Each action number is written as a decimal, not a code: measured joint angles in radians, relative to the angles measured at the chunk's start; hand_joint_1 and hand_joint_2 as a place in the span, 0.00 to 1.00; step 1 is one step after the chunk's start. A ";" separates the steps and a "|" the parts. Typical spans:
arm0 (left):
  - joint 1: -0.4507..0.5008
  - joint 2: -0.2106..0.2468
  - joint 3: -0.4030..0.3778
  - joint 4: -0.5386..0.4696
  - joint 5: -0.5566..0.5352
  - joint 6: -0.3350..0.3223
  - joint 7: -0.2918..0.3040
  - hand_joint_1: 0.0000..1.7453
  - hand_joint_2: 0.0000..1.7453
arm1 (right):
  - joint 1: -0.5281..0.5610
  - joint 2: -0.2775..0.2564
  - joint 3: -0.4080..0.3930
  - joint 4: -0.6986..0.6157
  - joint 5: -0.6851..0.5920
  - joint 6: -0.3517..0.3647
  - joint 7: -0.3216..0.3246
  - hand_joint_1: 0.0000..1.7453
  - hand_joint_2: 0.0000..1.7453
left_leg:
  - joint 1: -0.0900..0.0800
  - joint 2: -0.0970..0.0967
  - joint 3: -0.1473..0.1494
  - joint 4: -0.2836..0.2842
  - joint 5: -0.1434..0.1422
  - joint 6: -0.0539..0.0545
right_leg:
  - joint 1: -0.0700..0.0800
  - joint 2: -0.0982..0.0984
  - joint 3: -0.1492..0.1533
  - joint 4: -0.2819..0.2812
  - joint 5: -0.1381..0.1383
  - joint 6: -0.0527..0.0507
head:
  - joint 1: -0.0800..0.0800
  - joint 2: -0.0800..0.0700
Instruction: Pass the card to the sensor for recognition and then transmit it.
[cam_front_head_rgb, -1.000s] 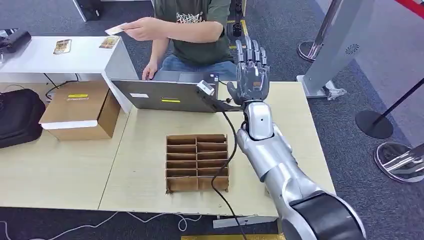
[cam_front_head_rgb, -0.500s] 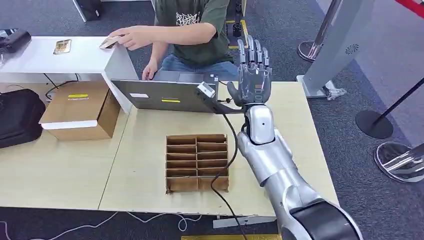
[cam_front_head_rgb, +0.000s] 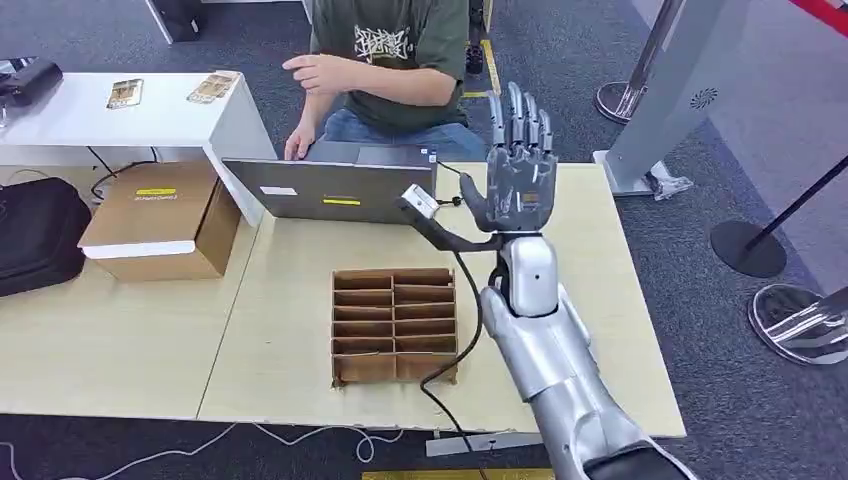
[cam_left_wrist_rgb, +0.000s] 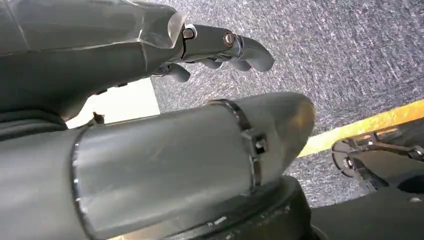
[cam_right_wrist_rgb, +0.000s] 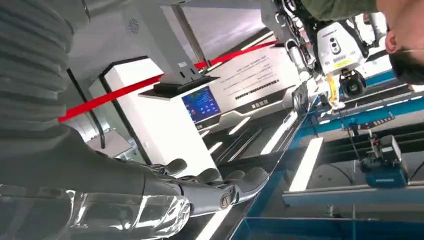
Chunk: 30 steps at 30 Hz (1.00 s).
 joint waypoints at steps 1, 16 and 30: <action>0.001 0.001 0.000 0.000 0.001 0.002 -0.001 0.00 0.00 | 0.011 -0.001 0.000 -0.017 -0.001 0.000 -0.001 0.00 1.00 | 0.000 0.000 0.000 0.000 0.000 0.000 | 0.000 0.000 0.000 0.000 0.000 0.000 | 0.000 0.000; 0.020 0.007 0.000 0.000 0.032 0.023 -0.021 0.00 0.00 | 0.223 -0.020 -0.015 -0.298 -0.053 0.000 -0.012 0.00 1.00 | 0.000 0.000 0.000 0.000 0.000 0.000 | 0.000 0.000 0.000 0.000 0.000 0.000 | 0.000 0.000; 0.027 0.008 0.000 0.000 0.038 0.029 -0.034 0.00 0.00 | 0.423 -0.027 -0.087 -0.539 -0.062 0.000 -0.006 0.00 1.00 | 0.000 0.000 -0.001 0.000 -0.001 0.000 | 0.000 0.000 -0.001 0.000 0.000 0.000 | 0.000 0.000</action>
